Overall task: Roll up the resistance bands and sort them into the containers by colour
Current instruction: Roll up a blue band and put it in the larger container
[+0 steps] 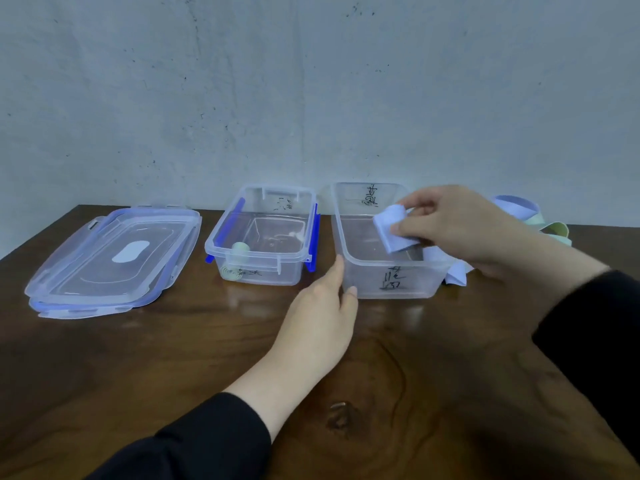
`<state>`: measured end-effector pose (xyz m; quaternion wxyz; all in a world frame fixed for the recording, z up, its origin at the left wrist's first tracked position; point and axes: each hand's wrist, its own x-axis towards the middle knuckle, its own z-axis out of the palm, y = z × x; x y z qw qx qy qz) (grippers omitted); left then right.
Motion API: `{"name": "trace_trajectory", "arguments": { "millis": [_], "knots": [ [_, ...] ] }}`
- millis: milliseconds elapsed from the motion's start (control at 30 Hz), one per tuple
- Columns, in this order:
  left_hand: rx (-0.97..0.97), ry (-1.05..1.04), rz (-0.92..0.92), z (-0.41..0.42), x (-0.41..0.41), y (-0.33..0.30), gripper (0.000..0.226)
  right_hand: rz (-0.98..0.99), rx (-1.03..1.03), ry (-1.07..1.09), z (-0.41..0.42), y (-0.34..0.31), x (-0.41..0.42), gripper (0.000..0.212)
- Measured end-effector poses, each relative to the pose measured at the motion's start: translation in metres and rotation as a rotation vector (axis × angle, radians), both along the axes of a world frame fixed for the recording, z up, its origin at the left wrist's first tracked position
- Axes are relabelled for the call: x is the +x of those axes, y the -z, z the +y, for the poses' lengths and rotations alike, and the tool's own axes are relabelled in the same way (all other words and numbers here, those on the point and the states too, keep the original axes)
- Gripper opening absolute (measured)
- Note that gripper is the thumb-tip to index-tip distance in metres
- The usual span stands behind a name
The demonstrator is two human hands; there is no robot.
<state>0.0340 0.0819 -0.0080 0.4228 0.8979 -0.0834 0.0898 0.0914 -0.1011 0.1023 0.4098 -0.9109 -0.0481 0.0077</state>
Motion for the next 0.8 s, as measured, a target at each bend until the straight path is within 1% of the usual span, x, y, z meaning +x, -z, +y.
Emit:
{"name": "trace_trajectory", "arguments": {
  "millis": [33, 167, 267, 333, 367, 467, 600, 633, 733, 800],
  "knots": [
    [0.014, 0.007, -0.006, -0.002, 0.005, 0.001, 0.058, 0.015, -0.098, -0.008, 0.006, 0.002, 0.013, 0.018],
    [0.008, -0.011, -0.035, -0.002, 0.018, 0.005, 0.06, 0.138, -0.542, -0.096, 0.033, 0.016, 0.048, 0.036],
    [0.014, 0.006, -0.049, -0.001, 0.017, 0.005, 0.062, 0.251, -0.749, -0.149, 0.051, 0.021, 0.057, 0.041],
    [0.018, 0.01, -0.055, -0.001, 0.015, 0.003, 0.064, 0.269, -0.888, -0.172, 0.059, 0.026, 0.061, 0.041],
    [0.027, 0.007, -0.057, 0.0, 0.015, 0.002, 0.064, 0.263, -0.922, -0.177, 0.062, 0.028, 0.062, 0.04],
    [0.077, -0.001, -0.057, -0.001, 0.013, 0.0, 0.067, 0.259, -0.874, -0.186, 0.066, 0.028, 0.061, 0.037],
    [0.095, 0.004, -0.059, -0.001, 0.013, 0.0, 0.07, 0.332, -0.829, -0.21, 0.067, 0.023, 0.053, 0.043],
    [0.098, 0.008, -0.06, -0.001, 0.012, 0.0, 0.071, 0.366, -0.78, -0.208, 0.066, 0.024, 0.052, 0.043],
    [0.094, 0.014, -0.056, -0.001, 0.011, -0.001, 0.071, 0.489, -0.494, -0.169, 0.059, 0.023, 0.049, 0.035],
    [0.095, 0.015, -0.047, -0.001, 0.011, -0.002, 0.071, 0.506, -0.393, -0.155, 0.055, 0.022, 0.049, 0.032]
  ]
}}
